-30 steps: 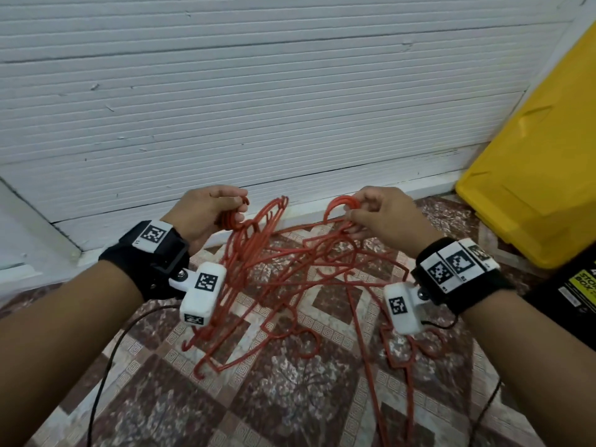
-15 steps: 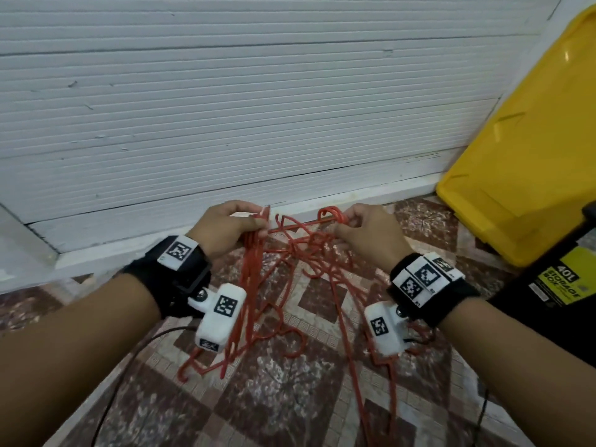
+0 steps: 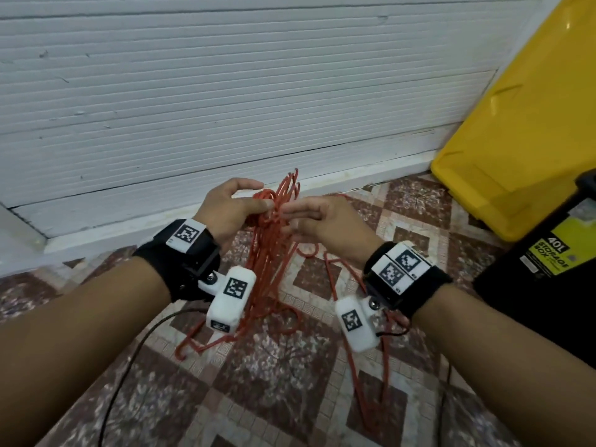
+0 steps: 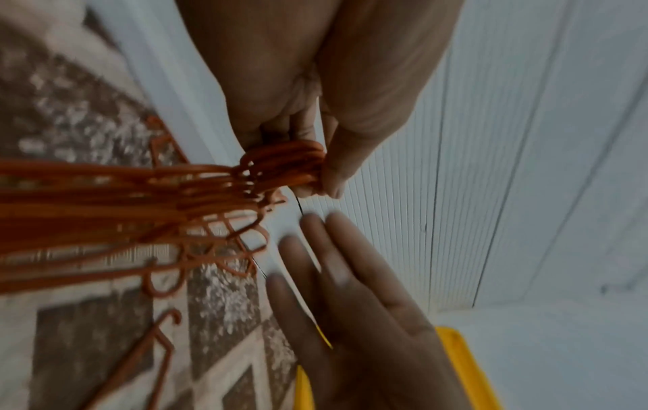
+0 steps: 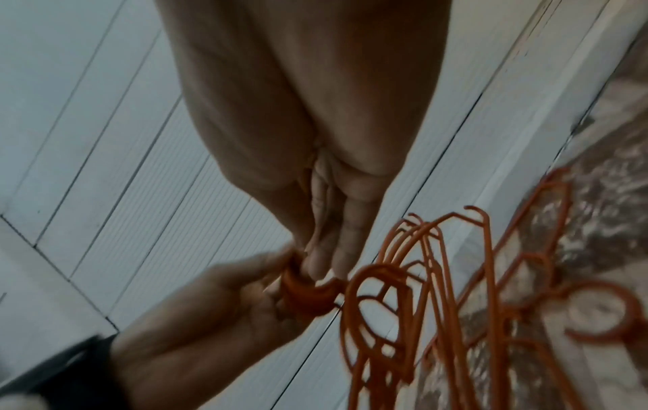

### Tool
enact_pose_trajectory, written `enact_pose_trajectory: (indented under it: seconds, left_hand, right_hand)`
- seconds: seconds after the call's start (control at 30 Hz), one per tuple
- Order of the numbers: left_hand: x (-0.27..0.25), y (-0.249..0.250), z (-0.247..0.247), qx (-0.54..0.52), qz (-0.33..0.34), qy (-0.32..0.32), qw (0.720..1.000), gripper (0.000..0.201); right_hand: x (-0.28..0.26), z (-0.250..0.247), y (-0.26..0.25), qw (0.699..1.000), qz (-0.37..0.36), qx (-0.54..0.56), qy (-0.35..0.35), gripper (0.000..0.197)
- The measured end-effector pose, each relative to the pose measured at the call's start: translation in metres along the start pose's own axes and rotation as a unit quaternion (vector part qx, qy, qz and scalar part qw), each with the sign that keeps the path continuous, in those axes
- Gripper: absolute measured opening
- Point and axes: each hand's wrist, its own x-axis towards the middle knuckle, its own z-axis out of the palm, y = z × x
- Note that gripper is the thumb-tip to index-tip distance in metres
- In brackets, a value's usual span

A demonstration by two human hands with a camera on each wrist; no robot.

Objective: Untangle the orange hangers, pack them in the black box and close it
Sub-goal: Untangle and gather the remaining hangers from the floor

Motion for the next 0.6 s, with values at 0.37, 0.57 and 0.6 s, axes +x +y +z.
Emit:
enact_pose_trajectory:
  seconds: [0.37, 0.57, 0.6]
  left_hand:
    - [0.004, -0.005, -0.018, 0.047, 0.048, -0.047, 0.997, 0.055]
    - [0.006, -0.002, -0.025, -0.008, 0.031, -0.03, 0.999, 0.027]
    - [0.007, -0.002, -0.027, -0.022, 0.024, -0.031, 0.999, 0.024]
  right_hand:
    - [-0.073, -0.113, 0.16, 0.803, 0.366, -0.461, 0.094, 0.052]
    - [-0.089, -0.104, 0.201, 0.803, 0.38, -0.443, 0.123, 0.018]
    - [-0.088, -0.104, 0.205, 0.806, 0.384, -0.428, 0.142, 0.026]
